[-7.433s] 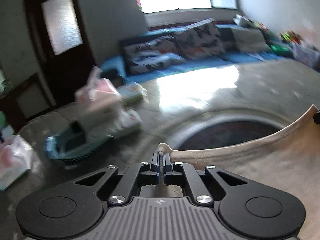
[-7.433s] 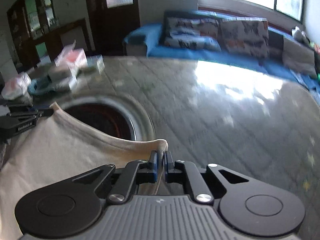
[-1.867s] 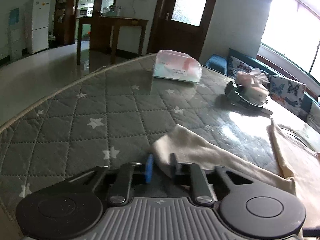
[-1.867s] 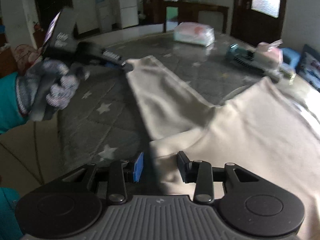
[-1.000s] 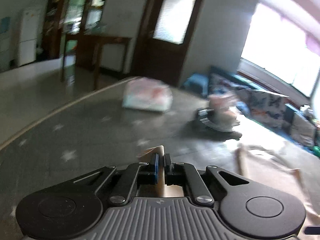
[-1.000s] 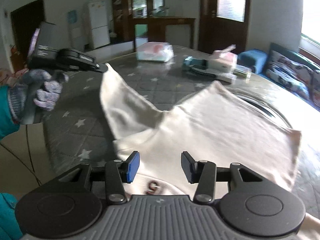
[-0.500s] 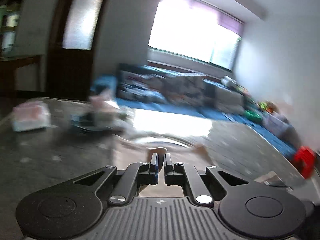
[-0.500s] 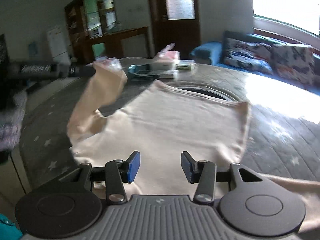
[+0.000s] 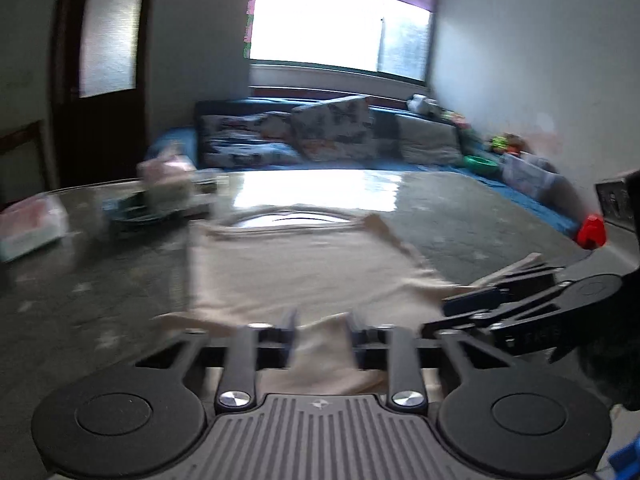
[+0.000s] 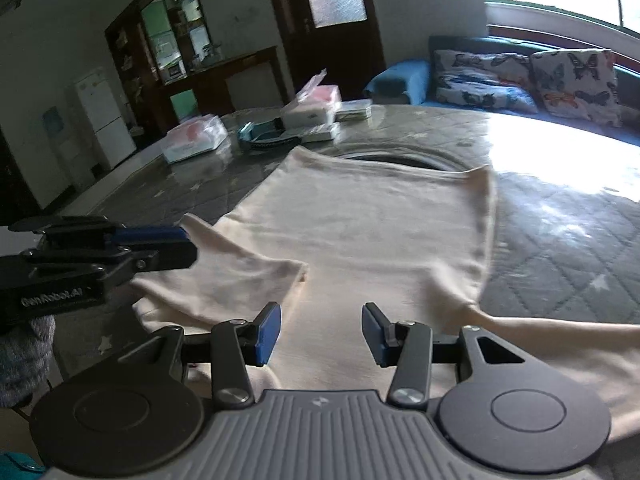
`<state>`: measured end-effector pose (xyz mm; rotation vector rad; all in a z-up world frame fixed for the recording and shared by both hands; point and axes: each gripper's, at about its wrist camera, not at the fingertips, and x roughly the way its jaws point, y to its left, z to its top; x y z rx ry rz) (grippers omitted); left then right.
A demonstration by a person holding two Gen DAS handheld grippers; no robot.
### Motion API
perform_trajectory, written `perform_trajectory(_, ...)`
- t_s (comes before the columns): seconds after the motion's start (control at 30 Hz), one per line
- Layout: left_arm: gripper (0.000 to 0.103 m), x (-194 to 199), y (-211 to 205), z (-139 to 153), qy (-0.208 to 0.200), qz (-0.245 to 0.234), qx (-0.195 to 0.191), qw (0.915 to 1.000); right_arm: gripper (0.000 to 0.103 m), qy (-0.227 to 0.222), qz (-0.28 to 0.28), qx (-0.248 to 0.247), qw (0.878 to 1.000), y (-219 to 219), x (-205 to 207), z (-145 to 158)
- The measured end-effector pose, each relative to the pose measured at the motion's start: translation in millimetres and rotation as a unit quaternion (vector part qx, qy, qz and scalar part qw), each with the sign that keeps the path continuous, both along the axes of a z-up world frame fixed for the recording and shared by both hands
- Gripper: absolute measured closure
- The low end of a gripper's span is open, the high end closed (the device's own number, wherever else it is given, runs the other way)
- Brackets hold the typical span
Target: Fold clothes
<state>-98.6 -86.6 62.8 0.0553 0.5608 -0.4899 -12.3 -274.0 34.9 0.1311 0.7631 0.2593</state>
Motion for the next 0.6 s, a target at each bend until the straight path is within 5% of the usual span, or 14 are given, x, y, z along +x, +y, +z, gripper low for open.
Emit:
perform_trajectory(0.3,0.044,-23.4,67.3,-13.5,0.011,0.068,0.025,0.9973,0.063,0.034,0.035,-0.012,0.999,37.4,32.3,-18.4)
perform_trajectory(0.47,0.040,-31.3,74.9,-23.8,0.027,0.069,0.029,0.9968,0.082,0.046,0.032,-0.034,0.998,47.9,41.2,-24.6)
perform_trajectory(0.53,0.040,-30.7,74.4,-27.5,0.032,0.070,0.030,0.9966,0.098,0.041,0.034,-0.042,0.998,51.2,41.4,-20.6)
perform_trajectory(0.6,0.040,-30.1,73.9,-31.2,0.036,0.070,0.030,0.9964,0.100,0.027,0.033,-0.053,0.998,51.9,40.0,-12.4)
